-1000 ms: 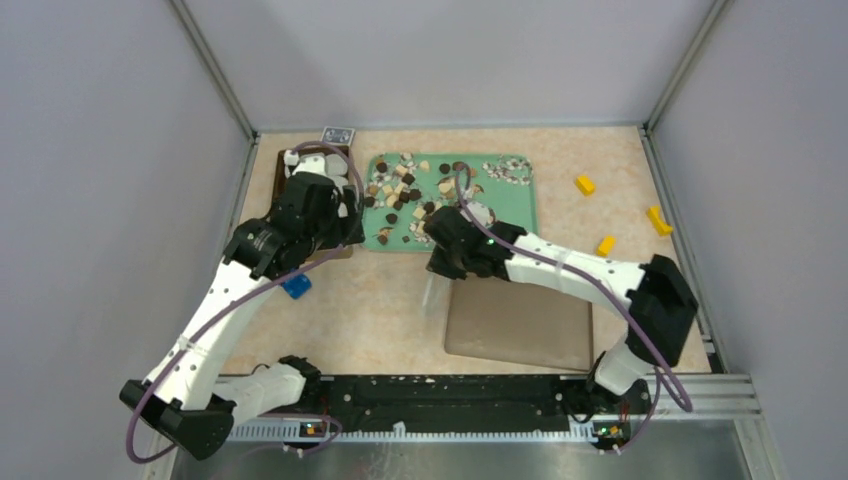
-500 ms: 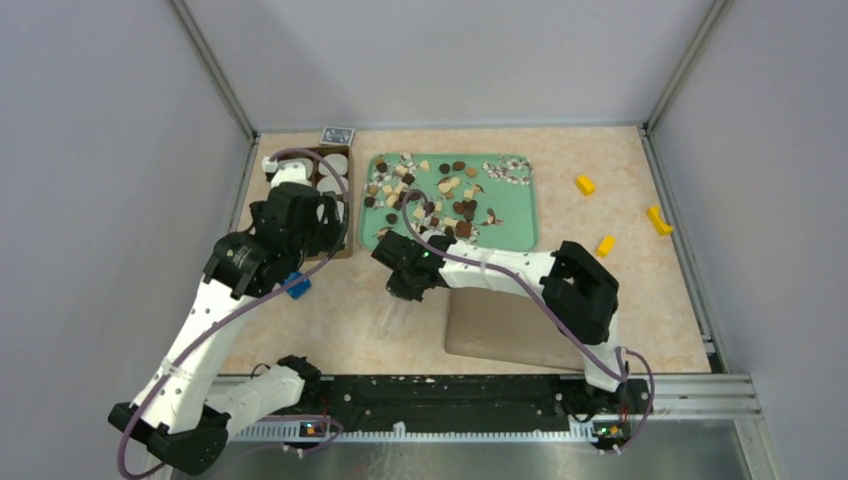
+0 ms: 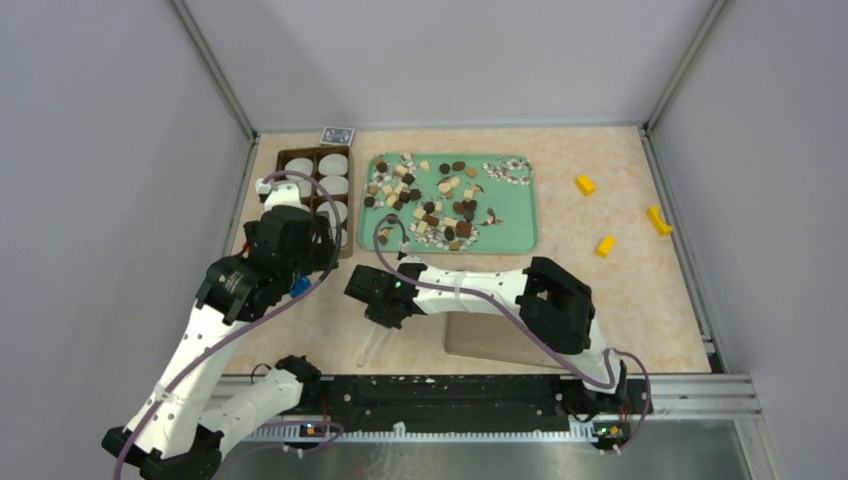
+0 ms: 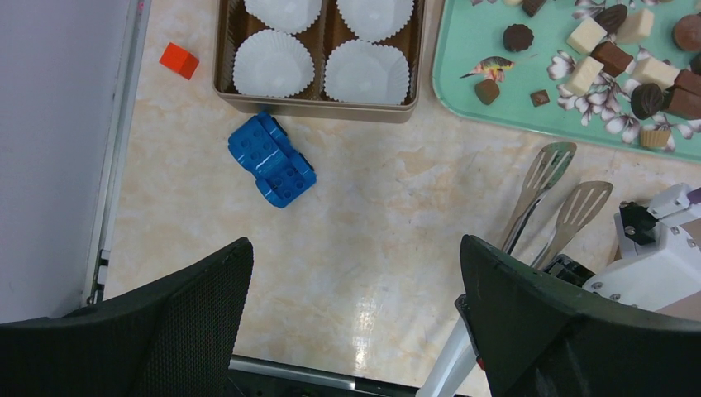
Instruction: Pack the chocolate
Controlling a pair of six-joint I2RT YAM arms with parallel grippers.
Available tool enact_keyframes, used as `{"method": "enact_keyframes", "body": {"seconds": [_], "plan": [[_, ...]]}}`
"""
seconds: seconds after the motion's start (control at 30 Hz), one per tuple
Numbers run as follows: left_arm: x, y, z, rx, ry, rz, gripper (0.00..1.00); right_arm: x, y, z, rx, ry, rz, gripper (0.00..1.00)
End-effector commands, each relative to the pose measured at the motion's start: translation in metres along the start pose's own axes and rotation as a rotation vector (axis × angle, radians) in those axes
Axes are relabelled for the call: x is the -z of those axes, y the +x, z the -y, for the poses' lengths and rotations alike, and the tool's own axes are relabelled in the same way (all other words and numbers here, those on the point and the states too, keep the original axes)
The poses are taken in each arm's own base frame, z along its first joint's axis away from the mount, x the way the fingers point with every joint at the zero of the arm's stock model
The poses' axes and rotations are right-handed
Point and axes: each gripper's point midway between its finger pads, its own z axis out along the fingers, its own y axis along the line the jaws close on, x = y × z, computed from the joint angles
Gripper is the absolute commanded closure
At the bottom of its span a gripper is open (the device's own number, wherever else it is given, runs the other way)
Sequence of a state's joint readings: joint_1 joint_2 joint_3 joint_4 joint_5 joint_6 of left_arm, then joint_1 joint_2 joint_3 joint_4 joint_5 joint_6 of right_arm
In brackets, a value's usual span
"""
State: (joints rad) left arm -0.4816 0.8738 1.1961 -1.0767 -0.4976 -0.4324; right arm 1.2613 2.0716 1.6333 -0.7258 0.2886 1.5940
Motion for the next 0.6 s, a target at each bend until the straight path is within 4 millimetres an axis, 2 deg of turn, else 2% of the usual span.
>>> {"method": "enact_keyframes", "body": {"seconds": [0.0,0.03,0.07,0.1,0.17,0.23,0.37,0.43,0.47,0.57], "plan": [[0.006,0.004,0.0,0.019,0.034,0.018,0.01,-0.006,-0.007,-0.011,-0.05,-0.006,0.049,1.0],[0.006,0.005,-0.001,0.018,0.034,0.018,0.01,-0.007,-0.008,-0.014,-0.048,-0.011,0.054,1.0],[0.005,0.007,-0.001,0.015,0.035,0.015,0.01,-0.008,-0.008,-0.017,-0.035,-0.02,0.057,0.95],[0.005,0.009,-0.001,0.012,0.037,0.014,0.01,-0.007,-0.009,-0.023,-0.014,-0.038,0.063,0.81],[0.004,0.01,0.001,0.008,0.048,0.014,0.01,-0.002,-0.012,-0.032,0.032,-0.061,0.072,0.42],[0.002,0.013,0.002,0.003,0.054,0.006,0.01,0.004,-0.016,-0.042,0.073,-0.096,0.085,0.17],[-0.009,0.018,0.008,-0.035,0.071,0.005,0.01,0.029,-0.032,-0.055,0.162,-0.182,0.143,0.11],[-0.013,0.021,0.014,-0.048,0.098,0.006,0.01,0.047,-0.048,-0.053,0.204,-0.2,0.206,0.11],[-0.015,0.021,0.016,-0.053,0.111,0.014,0.01,0.059,-0.059,-0.049,0.22,-0.205,0.248,0.11],[-0.016,0.017,0.024,-0.045,0.149,0.042,0.01,0.091,-0.095,-0.019,0.246,-0.196,0.385,0.1]]}}
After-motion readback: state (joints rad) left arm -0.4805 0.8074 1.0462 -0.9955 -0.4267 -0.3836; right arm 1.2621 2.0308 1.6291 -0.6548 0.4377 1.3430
